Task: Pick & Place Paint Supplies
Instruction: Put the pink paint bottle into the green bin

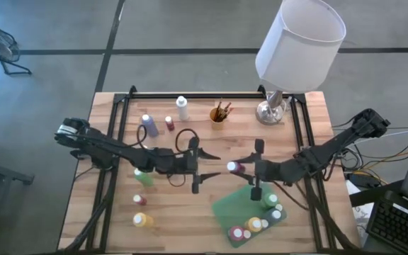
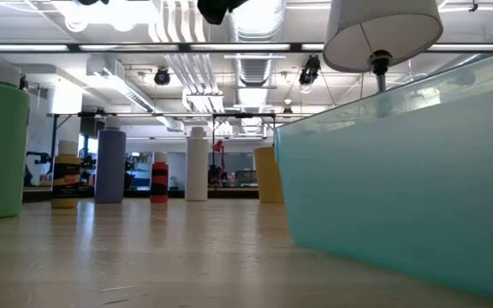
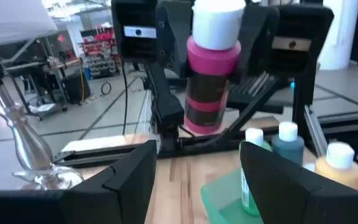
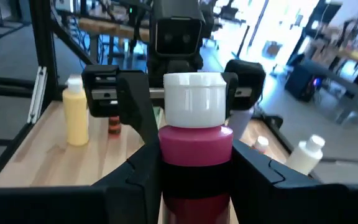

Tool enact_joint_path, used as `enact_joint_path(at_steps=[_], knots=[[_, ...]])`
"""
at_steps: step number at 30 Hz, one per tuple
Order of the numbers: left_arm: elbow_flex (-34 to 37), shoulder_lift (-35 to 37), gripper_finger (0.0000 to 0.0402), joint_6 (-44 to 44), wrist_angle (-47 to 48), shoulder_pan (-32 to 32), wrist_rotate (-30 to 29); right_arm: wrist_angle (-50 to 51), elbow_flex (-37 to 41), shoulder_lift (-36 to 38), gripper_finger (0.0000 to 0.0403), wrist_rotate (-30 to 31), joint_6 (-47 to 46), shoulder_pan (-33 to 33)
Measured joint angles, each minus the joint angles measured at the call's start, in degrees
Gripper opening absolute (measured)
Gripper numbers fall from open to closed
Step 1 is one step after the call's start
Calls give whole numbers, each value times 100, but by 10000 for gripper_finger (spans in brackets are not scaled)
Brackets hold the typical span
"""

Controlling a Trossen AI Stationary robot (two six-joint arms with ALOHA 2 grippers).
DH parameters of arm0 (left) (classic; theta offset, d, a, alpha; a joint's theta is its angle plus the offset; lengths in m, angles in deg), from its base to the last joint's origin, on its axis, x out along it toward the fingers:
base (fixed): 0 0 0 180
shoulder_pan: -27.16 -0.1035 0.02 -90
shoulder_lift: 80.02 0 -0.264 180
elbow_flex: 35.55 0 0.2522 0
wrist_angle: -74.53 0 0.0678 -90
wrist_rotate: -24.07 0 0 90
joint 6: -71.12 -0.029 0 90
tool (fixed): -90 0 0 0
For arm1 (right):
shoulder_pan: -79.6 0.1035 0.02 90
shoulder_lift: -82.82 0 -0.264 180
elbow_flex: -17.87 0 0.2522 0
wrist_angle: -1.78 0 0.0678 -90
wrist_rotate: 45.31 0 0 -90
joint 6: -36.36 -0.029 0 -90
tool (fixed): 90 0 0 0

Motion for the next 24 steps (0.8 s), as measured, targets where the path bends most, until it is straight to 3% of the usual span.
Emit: enact_joint_path(at_steps=[12, 15, 24], knots=[[-209, -22, 236, -379, -290, 0, 413, -3062, 583, -196, 134, -191, 1334, -4], [-322, -22, 236, -450, -298, 0, 415, -3435, 663, -236, 137, -611, 1368, -21], [-518, -26, 236, -465, -313, -9, 891, -3611, 696, -240, 134, -943, 1457, -162]])
